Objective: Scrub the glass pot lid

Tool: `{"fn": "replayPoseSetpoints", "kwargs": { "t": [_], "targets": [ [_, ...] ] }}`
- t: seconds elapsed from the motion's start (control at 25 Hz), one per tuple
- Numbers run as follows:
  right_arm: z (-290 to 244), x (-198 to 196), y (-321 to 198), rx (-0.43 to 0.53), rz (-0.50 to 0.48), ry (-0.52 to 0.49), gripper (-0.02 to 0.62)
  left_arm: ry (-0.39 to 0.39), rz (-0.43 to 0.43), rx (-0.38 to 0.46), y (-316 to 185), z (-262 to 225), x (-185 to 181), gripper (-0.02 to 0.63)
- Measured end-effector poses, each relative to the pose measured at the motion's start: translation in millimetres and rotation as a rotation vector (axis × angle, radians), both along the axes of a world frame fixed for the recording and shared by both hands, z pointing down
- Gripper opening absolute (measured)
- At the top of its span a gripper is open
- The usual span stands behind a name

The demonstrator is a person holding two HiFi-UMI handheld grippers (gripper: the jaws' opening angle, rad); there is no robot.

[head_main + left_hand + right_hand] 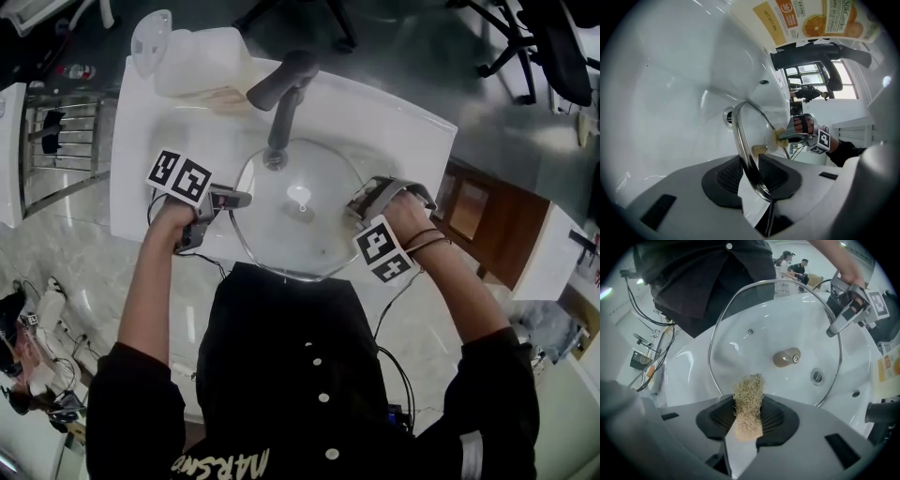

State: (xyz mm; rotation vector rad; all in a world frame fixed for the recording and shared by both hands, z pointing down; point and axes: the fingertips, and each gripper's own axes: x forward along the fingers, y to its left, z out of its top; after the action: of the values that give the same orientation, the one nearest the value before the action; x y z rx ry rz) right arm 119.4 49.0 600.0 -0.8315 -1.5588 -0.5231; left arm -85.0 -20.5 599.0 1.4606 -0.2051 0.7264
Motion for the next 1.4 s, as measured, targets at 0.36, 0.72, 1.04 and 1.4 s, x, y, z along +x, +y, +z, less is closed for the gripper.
{"fn": "replayPoseSetpoints", "kwargs": {
  "t": [0.36, 0.72, 1.04, 1.4],
  "targets": [
    [-21, -86, -55, 0.14, 0.247, -0.366, 0.144, 0.022, -0.011, -0.016, 0, -1, 0, 0.118],
    [-25, -183, -89, 0.302, 0.386, -0.669, 0.144, 0.09, -0.021, -0.045, -1, -3, 2, 0.12],
    [-14, -208, -88, 0.333, 0.299, -0.74, 0.144, 0.129, 0.008, -0.069, 0, -5, 4, 0.12],
    [-8, -189, -67, 0.241, 0.239, -0.661, 0.143, 0.125, 0.006, -0.06, 0, -4, 4, 0.121]
  ]
}}
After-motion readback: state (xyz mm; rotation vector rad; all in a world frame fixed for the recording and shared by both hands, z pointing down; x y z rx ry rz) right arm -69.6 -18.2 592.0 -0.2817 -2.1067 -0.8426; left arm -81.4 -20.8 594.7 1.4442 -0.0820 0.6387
